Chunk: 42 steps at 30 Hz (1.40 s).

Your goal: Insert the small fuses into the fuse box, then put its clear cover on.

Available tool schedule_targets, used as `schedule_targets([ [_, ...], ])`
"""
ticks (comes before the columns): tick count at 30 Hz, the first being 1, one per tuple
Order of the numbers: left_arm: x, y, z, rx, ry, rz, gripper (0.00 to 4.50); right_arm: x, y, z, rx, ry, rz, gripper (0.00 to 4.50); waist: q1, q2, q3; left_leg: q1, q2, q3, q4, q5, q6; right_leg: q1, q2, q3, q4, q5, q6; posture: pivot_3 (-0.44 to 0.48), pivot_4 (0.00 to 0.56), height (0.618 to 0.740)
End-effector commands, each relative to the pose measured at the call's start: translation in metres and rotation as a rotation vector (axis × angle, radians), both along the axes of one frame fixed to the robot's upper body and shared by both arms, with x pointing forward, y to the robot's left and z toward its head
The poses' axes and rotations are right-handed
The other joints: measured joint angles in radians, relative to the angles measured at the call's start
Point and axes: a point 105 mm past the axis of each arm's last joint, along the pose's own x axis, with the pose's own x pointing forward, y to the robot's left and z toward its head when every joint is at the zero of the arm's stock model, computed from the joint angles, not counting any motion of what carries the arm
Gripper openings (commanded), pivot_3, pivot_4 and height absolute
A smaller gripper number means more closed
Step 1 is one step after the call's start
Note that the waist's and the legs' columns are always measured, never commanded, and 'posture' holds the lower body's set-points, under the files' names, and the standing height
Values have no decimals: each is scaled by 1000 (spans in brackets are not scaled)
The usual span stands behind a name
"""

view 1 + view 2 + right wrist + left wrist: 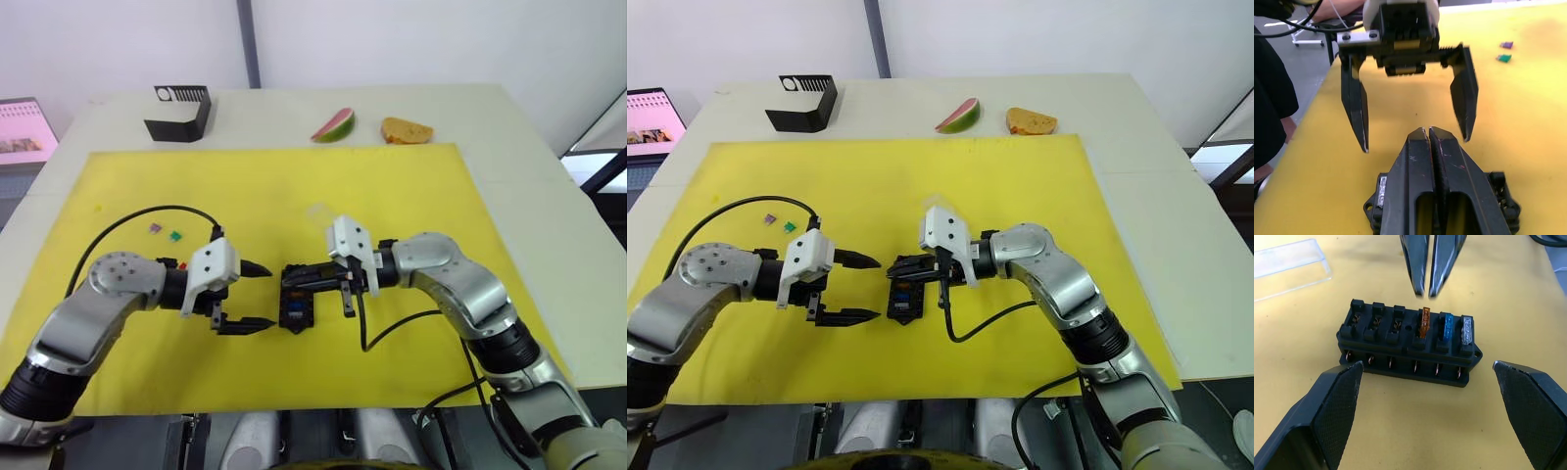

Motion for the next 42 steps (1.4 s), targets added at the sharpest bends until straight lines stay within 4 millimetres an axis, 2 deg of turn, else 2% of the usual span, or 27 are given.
schedule_targets([
  [1,-1,-1,2,15,-19,-27,4500,-2,3,-2,-10,-39,1,57,-1,0,0,0,0,0,0,0,0,0,0,0,0,0,0,0,150,740],
  [12,3,-4,4,14,-27,-28,4500,0,-3,-37,-174,-19,-48,57,0,0,0,0,0,0,0,0,-1,1,0,0,0,0,0,0,150,740],
  [19,3,-6,3,11,-28,-32,4500,3,-4,-44,-200,-16,-74,57,0,0,-1,5,0,0,0,0,0,5,0,0,0,0,0,0,150,740],
  [22,3,-8,3,7,-29,-36,4500,3,-5,-39,-172,-1,-78,57,0,0,-1,12,0,0,-2,-1,1,11,0,0,-1,0,0,0,150,740],
  [26,4,-10,7,-38,6,-21,4500,1,1,-6,17,45,-85,57,1,0,0,14,0,0,-2,-1,2,13,0,0,-2,0,0,0,150,740],
  [29,4,-14,13,-114,70,13,4500,0,-4,13,101,49,-91,57,1,0,0,13,0,0,-1,-1,2,13,0,0,-1,0,0,0,150,740],
  [32,3,-9,13,-121,53,41,4500,-2,-19,28,124,30,-115,57,0,0,0,13,0,0,-1,-1,2,13,0,0,-1,0,0,0,150,740],
  [36,4,13,24,-274,148,239,4500,14,-61,41,130,24,-329,57,1,0,0,13,0,0,-2,-1,2,13,0,0,-2,0,0,0,150,740],
  [39,-7,52,20,-380,226,467,4500,20,-119,37,62,2,-527,991,1,0,0,13,0,0,-2,-2,3,13,0,0,-2,0,0,0,150,740],
  [41,-13,73,17,-414,256,580,4500,18,-142,36,30,-7,-594,1928,3,0,0,12,0,0,-2,-2,3,13,0,0,-3,-1,1,0,150,740],
  [42,-19,93,13,-433,281,672,4500,18,-159,35,14,-12,-650,2404,3,0,0,12,0,0,-2,-2,4,13,0,0,-3,-1,1,0,150,740],
])
